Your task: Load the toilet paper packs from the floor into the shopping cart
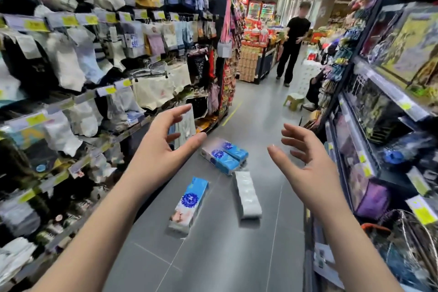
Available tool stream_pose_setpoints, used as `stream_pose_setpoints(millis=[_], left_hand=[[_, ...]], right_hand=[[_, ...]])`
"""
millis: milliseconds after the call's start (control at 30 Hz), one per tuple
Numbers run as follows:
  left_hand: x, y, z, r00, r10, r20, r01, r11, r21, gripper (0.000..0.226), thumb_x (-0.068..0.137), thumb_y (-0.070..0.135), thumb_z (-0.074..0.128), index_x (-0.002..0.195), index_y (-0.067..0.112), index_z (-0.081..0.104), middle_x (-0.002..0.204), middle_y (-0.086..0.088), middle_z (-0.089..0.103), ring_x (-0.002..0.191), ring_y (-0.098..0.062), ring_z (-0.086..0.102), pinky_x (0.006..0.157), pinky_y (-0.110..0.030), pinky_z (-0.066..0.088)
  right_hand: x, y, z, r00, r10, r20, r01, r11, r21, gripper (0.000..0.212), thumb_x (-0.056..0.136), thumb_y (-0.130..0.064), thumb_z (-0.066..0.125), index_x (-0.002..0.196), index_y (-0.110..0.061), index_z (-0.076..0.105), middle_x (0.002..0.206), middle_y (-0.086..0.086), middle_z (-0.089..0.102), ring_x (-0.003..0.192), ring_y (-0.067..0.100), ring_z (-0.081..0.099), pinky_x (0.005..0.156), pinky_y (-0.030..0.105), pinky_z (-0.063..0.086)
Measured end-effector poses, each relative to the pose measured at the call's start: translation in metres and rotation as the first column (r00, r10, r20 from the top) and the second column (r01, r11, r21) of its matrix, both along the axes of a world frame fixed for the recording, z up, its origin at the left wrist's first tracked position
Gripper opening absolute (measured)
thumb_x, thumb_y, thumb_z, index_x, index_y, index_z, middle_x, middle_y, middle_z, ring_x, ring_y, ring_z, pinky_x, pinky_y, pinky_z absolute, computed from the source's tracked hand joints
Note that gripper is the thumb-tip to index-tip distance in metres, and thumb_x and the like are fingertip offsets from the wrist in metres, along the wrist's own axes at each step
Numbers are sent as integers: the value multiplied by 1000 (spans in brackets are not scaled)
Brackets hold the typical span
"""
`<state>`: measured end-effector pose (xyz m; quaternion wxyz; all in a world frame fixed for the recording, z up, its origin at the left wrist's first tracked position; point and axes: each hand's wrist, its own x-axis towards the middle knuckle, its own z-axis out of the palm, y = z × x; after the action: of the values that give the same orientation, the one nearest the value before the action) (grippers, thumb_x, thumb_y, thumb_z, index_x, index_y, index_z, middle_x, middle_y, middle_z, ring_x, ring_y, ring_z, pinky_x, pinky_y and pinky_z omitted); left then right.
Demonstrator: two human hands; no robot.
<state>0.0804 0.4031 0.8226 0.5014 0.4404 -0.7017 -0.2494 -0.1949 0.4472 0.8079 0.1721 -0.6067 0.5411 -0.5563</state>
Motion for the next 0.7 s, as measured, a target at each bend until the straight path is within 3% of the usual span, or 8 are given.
stream_pose_setpoints(millis=[200,300,533,600,700], left_hand=[[3,-126,7,1000,-28,9,27,999,47,57,89,47,72,141,42,49,142,20,52,130,2,52,106,-24,43],[-7,-178,5,999,-51,-15,52,998,45,58,88,46,74,141,37,51,141,16,54,130,3,51,105,-20,43],[-31,-267,-6,997,-74,-24,76,993,87,60,85,55,71,139,40,51,141,14,55,133,3,50,109,-30,45],[-37,-290,-9,997,-53,-57,59,992,109,63,80,59,70,138,41,53,141,13,56,133,0,52,111,-35,46],[-48,-320,-15,998,-2,-69,11,992,123,59,85,53,74,138,37,53,141,12,57,132,-1,53,110,-31,46]], right_hand=[[-6,-112,10,999,-40,-33,40,999,-2,44,87,-40,75,126,-43,57,127,-16,65,119,2,62,103,35,50],[-11,-158,7,999,-42,-32,42,999,6,42,87,-39,74,124,-46,56,126,-16,65,119,3,62,103,36,50],[-27,-253,-5,1000,-29,13,28,998,58,44,87,-43,74,128,-35,60,126,-14,66,117,4,63,104,40,51],[-31,-285,-9,999,-11,33,9,998,64,43,87,-46,76,126,-35,61,125,-14,67,116,5,64,102,41,52],[-38,-333,-17,998,45,45,-48,997,63,48,82,-56,71,125,-37,62,123,-16,67,116,4,64,101,39,52]])
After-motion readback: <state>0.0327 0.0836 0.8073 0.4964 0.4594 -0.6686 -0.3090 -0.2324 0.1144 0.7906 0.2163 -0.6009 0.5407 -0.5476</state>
